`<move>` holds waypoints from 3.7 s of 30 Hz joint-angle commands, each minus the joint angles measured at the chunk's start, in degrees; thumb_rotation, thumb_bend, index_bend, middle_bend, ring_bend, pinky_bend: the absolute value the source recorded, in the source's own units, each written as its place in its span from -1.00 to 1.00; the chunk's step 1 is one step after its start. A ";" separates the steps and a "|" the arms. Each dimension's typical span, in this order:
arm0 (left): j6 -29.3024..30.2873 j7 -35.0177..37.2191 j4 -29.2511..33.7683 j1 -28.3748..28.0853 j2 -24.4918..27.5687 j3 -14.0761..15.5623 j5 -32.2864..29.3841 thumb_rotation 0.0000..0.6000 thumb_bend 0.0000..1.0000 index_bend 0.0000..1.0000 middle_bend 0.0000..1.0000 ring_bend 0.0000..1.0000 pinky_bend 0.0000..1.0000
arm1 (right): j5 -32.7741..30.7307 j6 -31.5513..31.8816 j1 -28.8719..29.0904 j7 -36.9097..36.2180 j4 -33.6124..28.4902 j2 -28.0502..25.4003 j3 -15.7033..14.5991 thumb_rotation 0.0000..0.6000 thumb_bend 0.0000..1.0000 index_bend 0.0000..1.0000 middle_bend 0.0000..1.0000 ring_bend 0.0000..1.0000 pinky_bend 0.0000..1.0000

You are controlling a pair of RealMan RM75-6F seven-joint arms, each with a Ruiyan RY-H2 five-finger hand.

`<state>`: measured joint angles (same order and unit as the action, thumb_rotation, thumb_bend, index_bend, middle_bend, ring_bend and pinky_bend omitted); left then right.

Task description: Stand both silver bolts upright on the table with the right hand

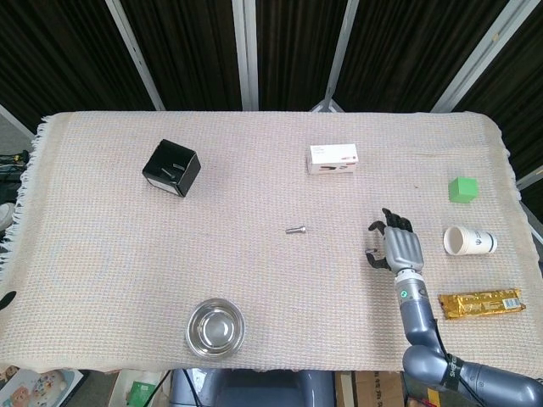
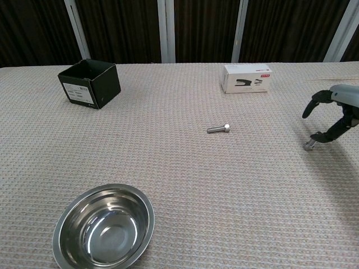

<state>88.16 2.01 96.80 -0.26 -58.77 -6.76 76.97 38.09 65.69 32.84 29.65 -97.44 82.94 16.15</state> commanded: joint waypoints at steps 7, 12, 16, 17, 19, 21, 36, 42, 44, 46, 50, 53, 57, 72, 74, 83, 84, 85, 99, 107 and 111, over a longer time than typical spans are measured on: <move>-0.35 0.61 -0.02 -0.04 0.22 0.06 0.01 1.00 -0.87 -0.59 -0.74 -0.96 -0.94 | 4.73 11.98 5.21 15.42 -14.00 -0.73 1.89 1.00 -0.51 -0.50 -1.00 -1.00 -1.00; -0.07 1.72 -0.15 0.23 0.57 0.00 0.08 1.00 -0.87 -0.59 -0.74 -0.96 -0.94 | 0.07 14.93 10.37 21.67 -13.31 5.46 5.02 1.00 -0.51 -0.50 -1.00 -1.00 -1.00; -0.18 2.54 -0.34 0.29 0.80 -0.07 -0.01 1.00 -0.87 -0.59 -0.74 -0.96 -0.94 | -2.71 15.82 13.56 23.99 -10.17 10.34 6.46 1.00 -0.51 -0.50 -1.00 -1.00 -1.00; -0.26 2.79 -0.44 0.27 0.87 -0.11 -0.06 1.00 -0.87 -0.59 -0.74 -0.96 -0.94 | -3.45 16.18 14.45 24.42 -8.89 11.98 6.85 1.00 -0.51 -0.50 -1.00 -1.00 -1.00; -0.51 3.34 -0.65 0.18 0.98 -0.16 -0.07 1.00 -0.87 -0.59 -0.74 -0.96 -0.94 | -5.16 16.59 16.35 24.95 -5.48 15.73 7.65 1.00 -0.51 -0.50 -1.00 -1.00 -1.00; -0.70 3.64 -0.81 0.10 1.03 -0.17 -0.02 1.00 -0.87 -0.59 -0.74 -0.96 -0.94 | -6.09 16.61 17.58 25.12 -2.81 18.20 8.03 1.00 -0.51 -0.50 -1.00 -1.00 -1.00; -1.43 5.14 -1.35 -0.16 1.32 -0.18 0.05 1.00 -0.87 -0.59 -0.74 -0.96 -0.94 | -6.26 13.17 20.40 20.31 13.96 28.87 7.39 1.00 -0.51 -0.33 -1.00 -1.00 -1.00; -1.58 5.37 -1.48 -0.22 1.36 -0.21 -0.01 1.00 -0.87 -0.59 -0.74 -0.96 -0.94 | -5.39 11.32 20.22 17.81 18.47 30.86 7.18 1.00 -0.51 -0.22 -1.00 -0.99 -1.00; -1.60 5.25 -1.46 -0.25 1.33 -0.21 -0.03 1.00 -0.87 -0.59 -0.74 -0.96 -0.94 | -5.39 10.66 20.23 17.48 19.62 31.33 7.19 1.00 -0.51 -0.20 -1.00 -0.98 -1.00; -1.57 5.14 -1.45 -0.25 1.32 -0.18 0.00 1.00 -0.87 -0.59 -0.74 -0.96 -0.94 | -5.14 9.98 20.29 17.07 20.69 31.73 7.22 1.00 -0.52 -0.19 -1.00 -0.97 -1.00; -1.41 5.04 -1.50 -0.17 1.30 -0.27 -0.21 1.00 -0.87 -0.59 -0.74 -0.96 -0.94 | -4.55 9.22 20.44 16.30 22.45 32.39 7.50 1.00 -0.52 -0.16 -1.00 -0.97 -1.00; -1.41 4.98 -1.51 -0.16 1.26 -0.38 -0.48 1.00 -0.87 -0.59 -0.74 -0.96 -0.94 | -4.36 8.60 20.54 15.88 23.64 32.80 7.86 1.00 -0.52 -0.13 -1.00 -0.96 -1.00; -1.54 4.77 -1.50 -0.25 1.23 -0.34 -0.43 1.00 -0.87 -0.59 -0.74 -0.96 -0.94 | -4.74 7.48 20.59 15.67 25.35 33.27 8.27 1.00 -0.50 -0.09 -1.00 -0.96 -1.00; -1.52 4.57 -1.50 -0.24 1.20 -0.53 -0.91 1.00 -0.87 -0.59 -0.74 -0.96 -0.94 | -3.90 4.90 21.52 14.16 30.63 35.33 10.05 1.00 -0.37 0.03 -1.00 -0.92 -0.99; -1.52 4.55 -1.50 -0.25 1.18 -0.55 -0.91 1.00 -0.87 -0.59 -0.74 -0.96 -0.94 | -3.90 4.76 21.60 14.11 31.21 35.52 10.32 1.00 -0.36 0.03 -1.00 -0.92 -0.99; -1.48 4.31 -1.42 -0.24 1.13 -0.58 -1.06 1.00 -0.87 -0.59 -0.74 -0.96 -0.94 | -3.86 3.41 22.05 13.82 33.19 36.33 11.15 1.00 -0.36 0.04 -1.00 -0.92 -0.99; -1.48 4.35 -1.42 -0.23 1.14 -0.61 -1.14 1.00 -0.87 -0.59 -0.74 -0.96 -0.94 | -3.77 3.26 22.13 13.74 33.47 36.47 11.25 1.00 -0.36 0.05 -1.00 -0.92 -0.99; -1.48 4.36 -1.43 -0.23 1.15 -0.64 -1.19 1.00 -0.87 -0.59 -0.74 -0.96 -0.94 | -3.74 3.17 22.15 13.70 33.64 36.58 11.31 1.00 -0.36 0.05 -1.00 -0.92 -0.99; -1.59 4.63 -1.56 -0.22 1.24 -0.71 -1.34 1.00 -0.87 -0.59 -0.74 -0.96 -0.94 | -3.40 1.98 22.27 13.18 35.87 37.72 11.83 1.00 -0.35 0.08 -0.99 -0.92 -0.99; -1.67 4.47 -1.55 -0.28 1.20 -0.74 -1.42 1.00 -0.87 -0.59 -0.74 -0.96 -0.94 | -3.49 1.48 22.11 13.33 36.98 37.69 12.25 1.00 -0.34 0.09 -0.99 -0.92 -0.99; -1.61 4.28 -1.48 -0.28 1.17 -0.72 -1.36 1.00 -0.87 -0.59 -0.74 -0.96 -0.94 | -3.60 1.08 21.89 13.44 37.07 37.56 12.25 1.00 -0.34 0.09 -0.99 -0.91 -0.99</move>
<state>86.55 6.28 95.32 -0.54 -57.61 -7.47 75.61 34.52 66.81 54.76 43.06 -60.37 120.51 28.41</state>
